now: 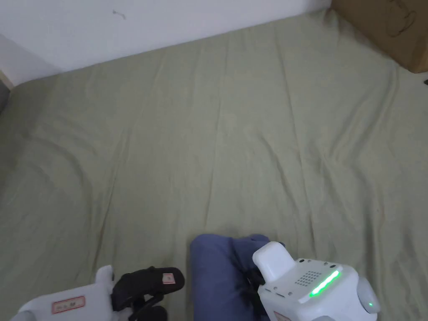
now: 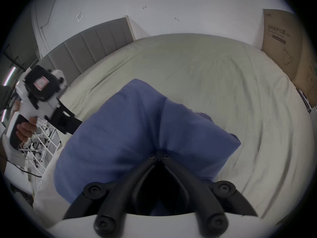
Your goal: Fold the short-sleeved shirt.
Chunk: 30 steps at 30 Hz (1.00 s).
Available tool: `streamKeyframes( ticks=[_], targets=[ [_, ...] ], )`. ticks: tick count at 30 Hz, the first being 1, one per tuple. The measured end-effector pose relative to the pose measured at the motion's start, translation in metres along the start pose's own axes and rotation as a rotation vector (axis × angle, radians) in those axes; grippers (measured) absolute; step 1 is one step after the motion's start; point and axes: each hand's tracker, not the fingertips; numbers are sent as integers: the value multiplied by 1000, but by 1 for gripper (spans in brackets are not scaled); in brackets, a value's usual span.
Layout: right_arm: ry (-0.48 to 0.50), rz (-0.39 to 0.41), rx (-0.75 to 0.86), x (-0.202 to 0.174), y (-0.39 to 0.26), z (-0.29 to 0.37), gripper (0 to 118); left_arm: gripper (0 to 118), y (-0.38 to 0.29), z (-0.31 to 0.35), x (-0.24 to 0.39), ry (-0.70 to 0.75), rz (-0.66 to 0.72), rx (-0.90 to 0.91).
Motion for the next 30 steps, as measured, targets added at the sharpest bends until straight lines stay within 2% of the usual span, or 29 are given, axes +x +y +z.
streamKeyframes(
  ticks=[4, 7, 11, 12, 13, 14, 15, 16, 17, 19, 23, 26, 30],
  targets=[
    [-10, 42, 10, -3, -1, 0, 0, 113, 16, -48, 5, -43, -32, -136],
    [-14, 29, 24, -3, -5, 0, 0, 113, 28, -81, 15, -110, -31, -205],
    [3, -7, 40, 1, -5, 3, 0, 110, 36, -106, 32, -9, -81, -287],
    [4, -11, 38, 1, -4, 3, 0, 96, 35, -104, 38, 34, -129, -303],
    [5, -18, 34, 2, -1, 5, 0, 41, 36, -100, 44, 141, -220, -287],
    [7, -38, 28, 3, 2, 6, 0, 22, 34, -95, 45, 278, -263, -244],
    [23, -75, 26, 5, 5, 8, 0, 22, 34, -92, 38, 265, -207, -244],
    [61, -103, 42, 3, 13, 15, 0, 22, 41, -85, 24, 66, -112, -268],
    [7, -104, 93, -3, 20, 25, 0, 22, 40, -80, 22, 58, -87, -255],
    [-41, -54, 254, -15, 33, 51, 0, 22, 37, -73, 24, 115, -128, -241],
    [-127, -68, 505, -38, 59, 83, 0, 22, 41, -47, 23, 111, -164, -209],
    [-205, -4, 599, -58, 74, 93, 0, 22, 57, -13, 12, 151, -178, -165],
    [-289, 37, 673, -81, 81, 97, 0, 22, 89, 55, 3, 252, -234, -111]
  ],
)
